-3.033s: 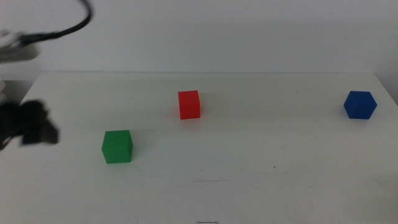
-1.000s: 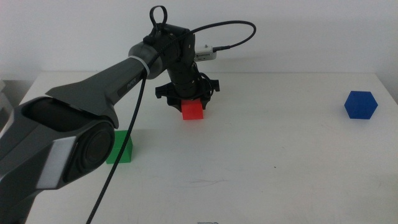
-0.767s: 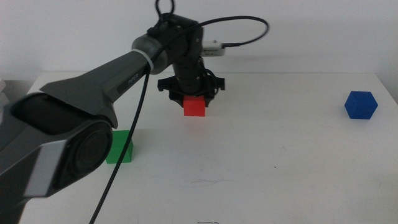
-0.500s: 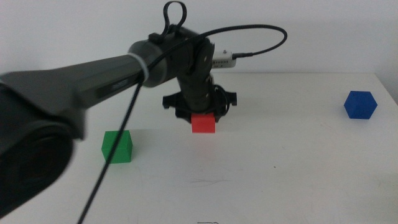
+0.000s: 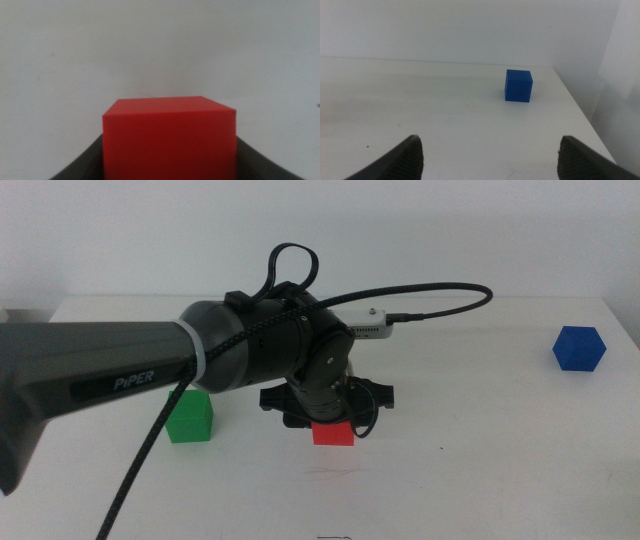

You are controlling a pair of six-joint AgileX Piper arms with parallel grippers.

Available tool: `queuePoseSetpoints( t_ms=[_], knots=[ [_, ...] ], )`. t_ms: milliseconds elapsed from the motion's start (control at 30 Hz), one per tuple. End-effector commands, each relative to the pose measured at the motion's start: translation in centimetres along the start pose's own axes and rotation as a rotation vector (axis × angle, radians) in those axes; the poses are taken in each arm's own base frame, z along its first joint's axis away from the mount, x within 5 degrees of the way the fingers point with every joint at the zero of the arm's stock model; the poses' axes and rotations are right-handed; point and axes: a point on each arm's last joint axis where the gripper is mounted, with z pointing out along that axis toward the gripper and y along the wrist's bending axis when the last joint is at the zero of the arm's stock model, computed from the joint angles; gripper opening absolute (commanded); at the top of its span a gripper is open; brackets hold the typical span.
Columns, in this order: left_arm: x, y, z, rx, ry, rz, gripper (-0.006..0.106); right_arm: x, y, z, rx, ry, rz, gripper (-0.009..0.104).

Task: Stack red cubes first, then green, then blue cubes in a specific spot.

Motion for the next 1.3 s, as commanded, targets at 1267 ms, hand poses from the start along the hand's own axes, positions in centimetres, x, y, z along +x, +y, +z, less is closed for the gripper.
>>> queuePoseSetpoints(
  t_ms=[1267],
  knots=[
    [0.6,-0.7,1.7,-0.004,0.01,-0.094,-0.002,-1.4,-0.1,-0.4,0.007,-0.118,-0.011,0.09]
  ],
)
